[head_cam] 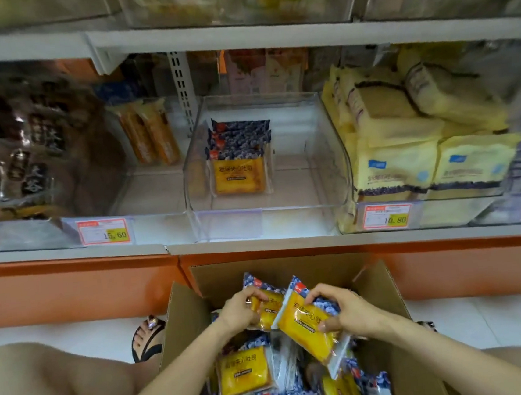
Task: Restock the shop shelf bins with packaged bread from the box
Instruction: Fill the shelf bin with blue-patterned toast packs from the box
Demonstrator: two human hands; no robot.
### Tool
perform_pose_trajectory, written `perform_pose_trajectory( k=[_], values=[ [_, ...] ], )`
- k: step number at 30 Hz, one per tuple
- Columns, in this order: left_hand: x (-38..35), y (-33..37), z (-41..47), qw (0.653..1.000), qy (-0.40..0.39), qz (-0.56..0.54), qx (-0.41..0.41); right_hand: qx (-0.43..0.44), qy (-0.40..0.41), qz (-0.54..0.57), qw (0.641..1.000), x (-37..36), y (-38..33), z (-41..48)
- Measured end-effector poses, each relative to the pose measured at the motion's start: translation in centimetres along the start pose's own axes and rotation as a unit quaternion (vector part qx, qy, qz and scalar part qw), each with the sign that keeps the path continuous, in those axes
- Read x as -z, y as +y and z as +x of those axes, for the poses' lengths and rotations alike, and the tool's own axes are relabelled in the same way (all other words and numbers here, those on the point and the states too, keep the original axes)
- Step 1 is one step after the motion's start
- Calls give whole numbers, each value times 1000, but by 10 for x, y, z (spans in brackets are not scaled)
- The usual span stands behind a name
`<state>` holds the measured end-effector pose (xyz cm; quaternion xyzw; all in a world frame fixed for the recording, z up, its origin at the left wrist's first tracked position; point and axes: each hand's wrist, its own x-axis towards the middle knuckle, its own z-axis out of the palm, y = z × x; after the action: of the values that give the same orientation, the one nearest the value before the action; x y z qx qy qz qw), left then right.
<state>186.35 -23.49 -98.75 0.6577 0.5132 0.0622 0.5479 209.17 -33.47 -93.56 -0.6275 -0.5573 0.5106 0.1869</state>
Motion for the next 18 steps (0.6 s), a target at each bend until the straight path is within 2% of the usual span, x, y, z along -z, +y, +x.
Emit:
perform_pose_trajectory(
  k=[4,8,11,15,18],
  values=[
    [21,34,-36,996,-29,20,-86,67,16,-14,998,16,-43,-22],
    [53,69,-77,984,-24,67,-166,126,26,-29,991,32,-89,-48],
    [80,96,-107,972,-1,93,-218,167,47,4,985,49,-120,-67],
    [117,130,-134,960,30,26,-277,229,120,102,961,75,-154,-78],
    [142,151,-135,950,76,-23,-301,250,189,103,944,89,-176,-63]
  ],
)
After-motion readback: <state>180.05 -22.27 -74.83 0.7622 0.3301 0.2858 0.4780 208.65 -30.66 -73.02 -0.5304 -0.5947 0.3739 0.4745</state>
